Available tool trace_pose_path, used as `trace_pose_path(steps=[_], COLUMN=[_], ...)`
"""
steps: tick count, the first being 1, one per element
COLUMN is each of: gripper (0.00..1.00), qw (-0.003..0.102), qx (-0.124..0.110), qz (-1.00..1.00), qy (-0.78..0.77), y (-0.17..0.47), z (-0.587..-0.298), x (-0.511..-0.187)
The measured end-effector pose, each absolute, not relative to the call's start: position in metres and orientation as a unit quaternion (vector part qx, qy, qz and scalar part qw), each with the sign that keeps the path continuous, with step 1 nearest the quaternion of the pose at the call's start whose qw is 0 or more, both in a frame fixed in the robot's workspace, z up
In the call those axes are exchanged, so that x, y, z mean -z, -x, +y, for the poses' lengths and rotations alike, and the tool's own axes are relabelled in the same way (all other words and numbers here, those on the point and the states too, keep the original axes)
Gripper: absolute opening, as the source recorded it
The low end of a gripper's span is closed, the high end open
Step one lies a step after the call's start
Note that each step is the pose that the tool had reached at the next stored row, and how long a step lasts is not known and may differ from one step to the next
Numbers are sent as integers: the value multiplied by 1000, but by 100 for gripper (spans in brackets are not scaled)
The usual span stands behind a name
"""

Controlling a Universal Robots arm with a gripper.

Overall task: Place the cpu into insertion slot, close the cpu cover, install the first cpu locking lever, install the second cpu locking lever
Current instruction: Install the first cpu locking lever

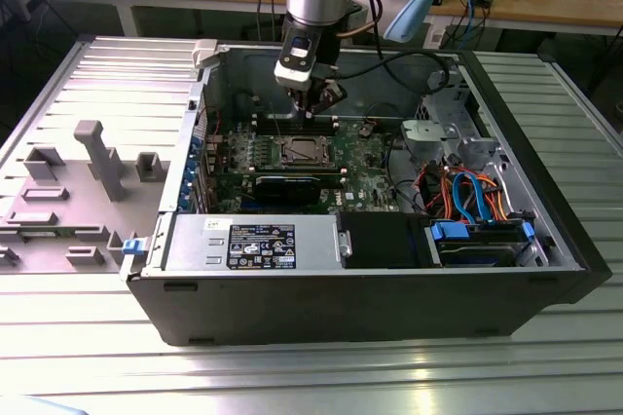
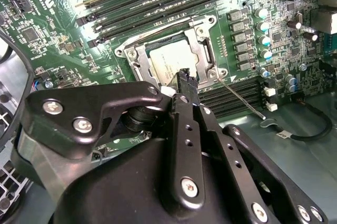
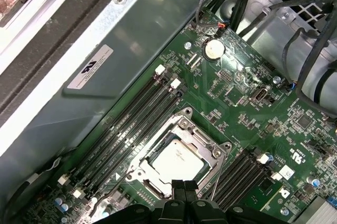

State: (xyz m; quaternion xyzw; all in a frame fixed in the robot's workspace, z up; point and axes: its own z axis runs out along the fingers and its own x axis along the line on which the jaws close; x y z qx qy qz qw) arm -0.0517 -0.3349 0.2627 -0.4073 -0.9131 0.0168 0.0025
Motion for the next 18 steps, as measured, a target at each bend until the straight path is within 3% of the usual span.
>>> trace_pose_path(steps=[18], gripper=[11], qw=[2], qx=[-17], qz=[-919], qy=[393], y=[52], z=[-335], x=[-263])
